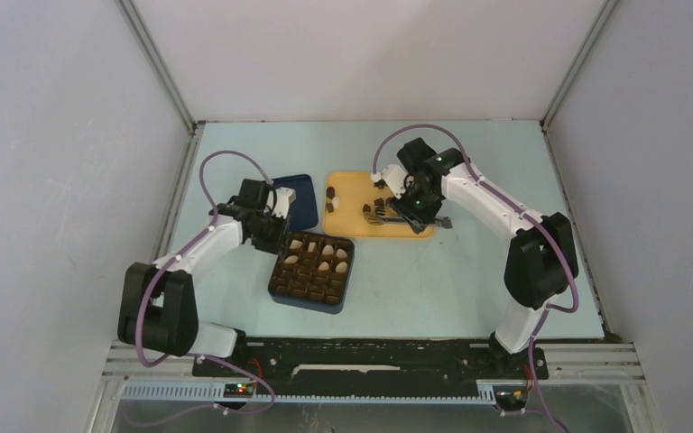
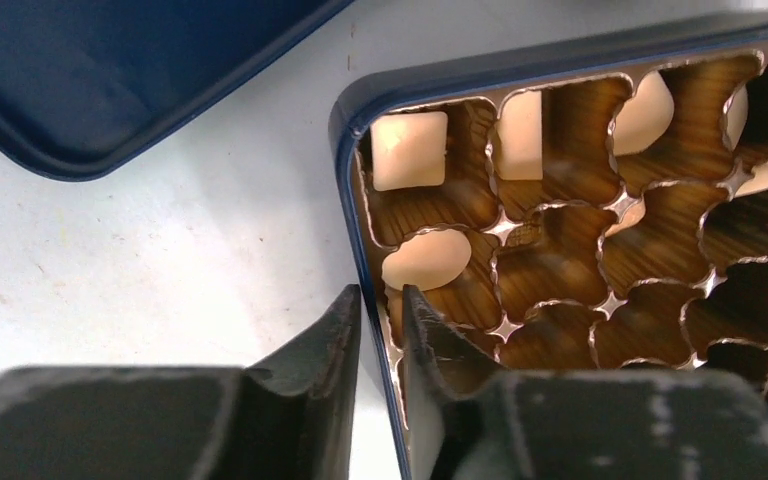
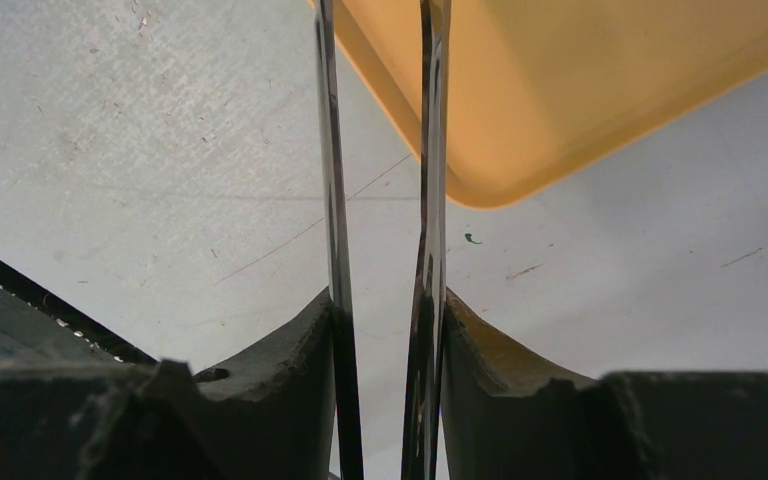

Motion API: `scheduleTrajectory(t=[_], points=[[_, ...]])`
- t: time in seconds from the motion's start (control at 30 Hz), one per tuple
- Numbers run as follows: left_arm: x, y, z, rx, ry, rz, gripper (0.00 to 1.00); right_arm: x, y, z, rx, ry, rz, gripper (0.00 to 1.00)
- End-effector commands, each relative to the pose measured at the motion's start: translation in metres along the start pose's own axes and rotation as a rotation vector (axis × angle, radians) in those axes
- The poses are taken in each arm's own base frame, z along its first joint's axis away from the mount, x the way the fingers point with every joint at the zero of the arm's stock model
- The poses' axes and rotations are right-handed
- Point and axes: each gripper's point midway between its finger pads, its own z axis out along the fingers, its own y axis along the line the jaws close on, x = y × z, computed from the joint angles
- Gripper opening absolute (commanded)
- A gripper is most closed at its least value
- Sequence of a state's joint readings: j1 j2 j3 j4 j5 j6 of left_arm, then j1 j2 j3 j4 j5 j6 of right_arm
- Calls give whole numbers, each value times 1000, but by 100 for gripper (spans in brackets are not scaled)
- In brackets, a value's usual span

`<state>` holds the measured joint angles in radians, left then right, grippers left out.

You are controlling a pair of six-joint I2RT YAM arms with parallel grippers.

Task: Pack the chocolate

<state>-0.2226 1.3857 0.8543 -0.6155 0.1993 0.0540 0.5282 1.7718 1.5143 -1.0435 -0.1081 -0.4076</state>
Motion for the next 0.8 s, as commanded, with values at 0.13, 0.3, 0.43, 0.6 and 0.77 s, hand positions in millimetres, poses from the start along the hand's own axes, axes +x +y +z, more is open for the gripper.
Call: scheduleTrajectory(t=[0.13,0.3,0.43,0.6,0.77], points=[[-29,-3,-12,-12,-68,47,3,-8,-2,-12,30,-54,-2,40],[-36,-7,-22,-12,-108,85,0,-8,-4,-14,41,-57,0,40],[-50,-13,-42,-33,-198,138,0,-10,-8,-19,61,-69,0,40],[-64,-16,-67,-86,-305,187,0,-11,-14,-22,82,-74,9,40],[-66,-20,-80,-120,-360,229,0,-13,-18,-24,96,-78,13,41]])
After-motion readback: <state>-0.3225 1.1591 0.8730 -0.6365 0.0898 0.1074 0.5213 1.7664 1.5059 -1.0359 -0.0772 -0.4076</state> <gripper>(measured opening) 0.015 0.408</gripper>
